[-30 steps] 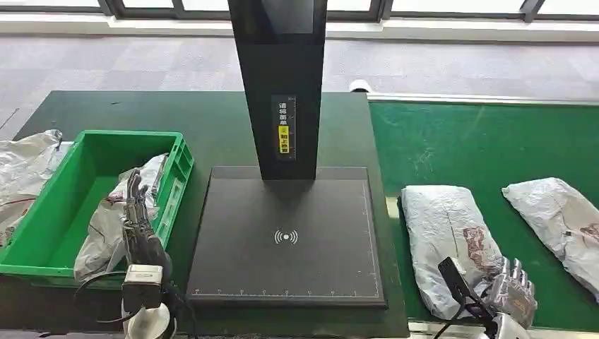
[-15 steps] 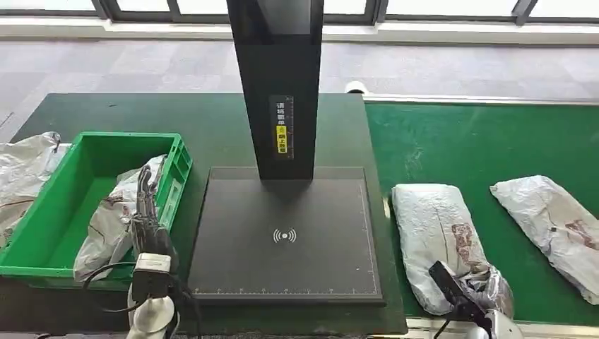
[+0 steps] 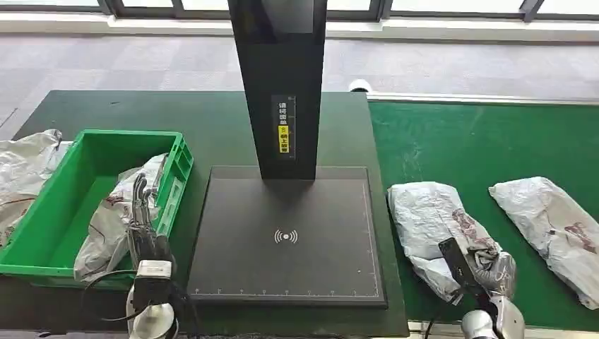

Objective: Moved the parcel from conveyor to table for the left to box.

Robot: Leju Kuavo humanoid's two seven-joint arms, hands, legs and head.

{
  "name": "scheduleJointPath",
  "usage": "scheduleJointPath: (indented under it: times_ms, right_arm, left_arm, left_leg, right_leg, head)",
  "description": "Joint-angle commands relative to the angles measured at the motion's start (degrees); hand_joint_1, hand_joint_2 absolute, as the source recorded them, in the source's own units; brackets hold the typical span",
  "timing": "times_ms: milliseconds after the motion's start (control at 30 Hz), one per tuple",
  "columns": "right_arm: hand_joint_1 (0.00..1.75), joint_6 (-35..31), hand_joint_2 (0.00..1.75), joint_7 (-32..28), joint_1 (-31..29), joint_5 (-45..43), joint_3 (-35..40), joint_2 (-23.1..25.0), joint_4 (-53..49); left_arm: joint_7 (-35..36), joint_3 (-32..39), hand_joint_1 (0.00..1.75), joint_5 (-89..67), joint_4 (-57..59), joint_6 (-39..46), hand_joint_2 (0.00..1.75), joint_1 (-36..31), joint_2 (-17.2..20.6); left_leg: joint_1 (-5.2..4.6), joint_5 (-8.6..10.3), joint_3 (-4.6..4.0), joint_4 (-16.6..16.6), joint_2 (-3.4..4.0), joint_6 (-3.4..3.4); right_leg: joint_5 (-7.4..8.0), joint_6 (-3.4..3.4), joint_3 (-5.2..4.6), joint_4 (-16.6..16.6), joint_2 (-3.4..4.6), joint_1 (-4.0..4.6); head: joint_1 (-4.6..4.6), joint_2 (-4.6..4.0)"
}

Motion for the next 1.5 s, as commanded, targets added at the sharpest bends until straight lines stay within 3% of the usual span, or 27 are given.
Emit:
scheduleJointPath:
  times_ms: [33,100,167,233,300,500,633,933,1067,1200,1500]
  right_arm:
    - [1.75,-6.28,1.75,-14.48,4.05,-17.99,2.95,5.34,-20.4]
    - [1.75,-6.82,1.75,-16.38,6.49,-19.86,4.43,6.79,-25.81]
    - [1.75,-10.44,1.75,-22.73,10.09,-24.7,8.04,8.94,-34.61]
    - [1.75,-14.81,1.75,-22.73,15.44,-26.25,16.69,9.42,-45.01]
    - [1.75,-15.59,1.75,-22.73,19.68,-22.02,21.82,11.95,-54.2]
    - [1.75,-15.59,1.75,-22.73,23.27,-15.83,31.61,13.49,-58.21]
    - [1.75,-15.08,1.75,-20.08,20.97,-12.97,36.67,11.19,-50.68]
    - [1.75,-13.62,1.75,-17.31,16.22,-11.54,37.79,9.95,-42.12]
    - [1.75,-8.09,1.75,-13.33,6.29,-8.84,40.48,9.77,-24.87]
    - [1.75,-9.96,1.75,-13.52,-3.32,-9.28,43.29,11.37,-6.58]
    - [1.75,-10.18,1.75,-13.68,-5.01,-9.7,44.05,11.86,-3.19]
  left_arm:
    - [0.21,0.81,0.0,-0.3,1.02,0.87,0.0,0.59,1.96]
    - [0.07,0.86,0.0,-0.25,1.38,0.95,0.0,0.42,1.94]
    - [-0.14,0.96,0.0,-0.03,1.84,0.81,0.0,0.06,1.92]
    - [-0.19,0.96,0.0,-0.18,2.48,0.24,0.0,-0.56,1.78]
    - [0.08,0.85,0.0,-0.58,3.35,-0.48,0.0,-1.52,1.64]
    - [0.57,0.49,0.0,-1.29,3.86,-1.4,0.0,-2.56,1.14]
    - [0.75,-0.11,0.0,-1.57,5.42,-1.96,0.0,-3.68,1.16]
    - [0.52,-0.89,0.0,-1.52,5.83,-1.78,0.0,-4.43,1.36]
    - [0.33,-1.84,0.0,-0.83,8.39,-1.75,0.0,-5.81,1.66]
    - [-0.51,-2.89,0.0,0.4,11.81,-1.96,0.0,-8.28,1.54]
    - [-0.51,-3.18,0.0,0.52,12.29,-1.94,0.0,-8.99,1.59]
  left_leg:
    - [-0.08,0.04,0.02,-0.09,0.14,0.01]
    - [-0.12,0.1,0.0,-0.21,0.13,0.03]
    - [-0.12,0.08,-0.07,-0.17,0.04,0.02]
    - [-0.12,0.04,-0.15,-0.13,-0.08,-0.01]
    - [-0.08,0.01,-0.22,-0.03,-0.2,-0.01]
    - [-0.04,-0.02,-0.3,-0.05,-0.12,-0.05]
    - [-0.02,0.04,-0.21,-0.14,-0.08,-0.05]
    - [0.01,0.11,-0.13,-0.19,-0.07,-0.05]
    - [0.02,0.09,-0.12,-0.18,-0.02,-0.07]
    - [0.06,0.11,-0.01,-0.2,0.28,-0.08]
    - [0.02,0.27,-0.1,-0.19,-0.01,-0.17]
  right_leg:
    - [0.04,-0.03,-0.08,-0.01,0.12,-0.07]
    - [0.08,-0.04,-0.12,-0.08,0.09,-0.1]
    - [0.03,-0.05,-0.17,-0.02,0.0,-0.11]
    - [-0.03,-0.07,-0.21,0.04,-0.11,-0.11]
    - [-0.09,-0.07,-0.23,0.1,-0.21,-0.07]
    - [-0.13,-0.15,-0.39,0.14,-0.16,-0.02]
    - [-0.09,-0.17,-0.32,0.06,-0.11,-0.01]
    - [-0.02,-0.14,-0.17,-0.05,-0.08,0.0]
    - [0.0,-0.15,-0.18,-0.06,-0.02,0.01]
    - [0.1,-0.17,-0.16,-0.08,0.25,0.06]
    - [0.09,-0.21,-0.22,0.02,0.0,0.02]
  head:
    - [0.0,-0.02]
    - [0.0,-0.02]
    - [0.0,-0.02]
    - [0.0,-0.02]
    - [0.0,0.0]
    - [0.0,-0.02]
    - [0.0,0.0]
    - [0.0,-0.02]
    - [0.0,0.0]
    - [0.0,0.0]
    - [0.0,-0.02]
